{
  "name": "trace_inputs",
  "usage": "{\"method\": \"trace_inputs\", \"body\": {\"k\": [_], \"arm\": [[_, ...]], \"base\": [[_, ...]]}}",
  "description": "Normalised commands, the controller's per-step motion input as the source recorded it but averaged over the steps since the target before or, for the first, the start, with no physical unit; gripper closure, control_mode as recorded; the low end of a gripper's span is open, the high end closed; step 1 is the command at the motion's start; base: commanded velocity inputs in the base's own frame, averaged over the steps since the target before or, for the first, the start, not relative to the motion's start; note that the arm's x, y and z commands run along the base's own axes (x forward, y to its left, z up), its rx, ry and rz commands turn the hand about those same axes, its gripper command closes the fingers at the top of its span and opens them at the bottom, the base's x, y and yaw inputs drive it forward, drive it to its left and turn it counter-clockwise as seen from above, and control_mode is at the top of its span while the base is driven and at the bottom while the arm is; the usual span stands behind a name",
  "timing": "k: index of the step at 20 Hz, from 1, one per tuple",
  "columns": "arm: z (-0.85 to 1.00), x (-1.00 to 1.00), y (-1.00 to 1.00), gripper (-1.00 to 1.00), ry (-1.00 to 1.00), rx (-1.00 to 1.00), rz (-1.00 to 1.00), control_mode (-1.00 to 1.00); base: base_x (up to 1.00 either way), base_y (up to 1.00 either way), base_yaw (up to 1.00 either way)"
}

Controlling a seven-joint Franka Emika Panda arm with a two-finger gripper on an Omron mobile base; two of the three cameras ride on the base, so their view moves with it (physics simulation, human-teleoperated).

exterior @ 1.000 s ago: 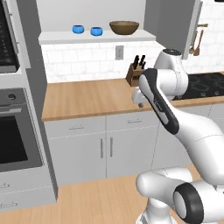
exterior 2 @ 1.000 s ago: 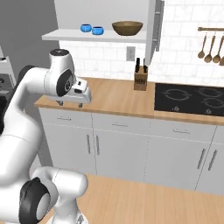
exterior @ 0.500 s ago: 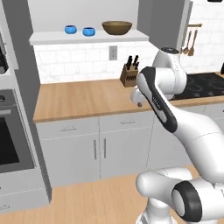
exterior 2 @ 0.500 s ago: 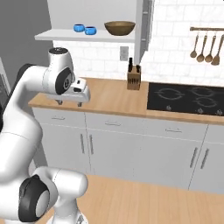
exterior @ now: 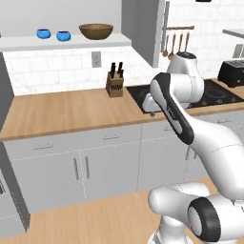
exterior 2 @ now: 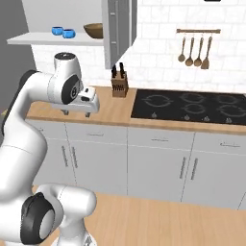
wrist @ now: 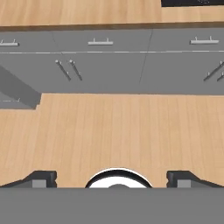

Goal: Gather all objects into one cabinet and sort the glasses and bowls to opposite sides.

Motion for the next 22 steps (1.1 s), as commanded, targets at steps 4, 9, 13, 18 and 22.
{"method": "trace_inputs", "body": {"k": [4, 9, 13, 18, 22], "arm": [[0.0, 0.0, 0.0, -1.0, 0.0, 0.0, 0.0, 1.0], [0.0, 0.0, 0.0, -1.0, 0.0, 0.0, 0.0, 1.0], [0.0, 0.0, 0.0, -1.0, 0.0, 0.0, 0.0, 1.0], [0.0, 0.0, 0.0, -1.0, 0.0, 0.0, 0.0, 1.0], [0.0, 0.0, 0.0, -1.0, 0.0, 0.0, 0.0, 1.0]], "base": [[0.0, -0.81, -0.12], [0.0, -0.83, -0.12], [0.0, -0.87, -0.14], [0.05, -0.88, -0.19], [0.21, -0.93, -0.22]]}}
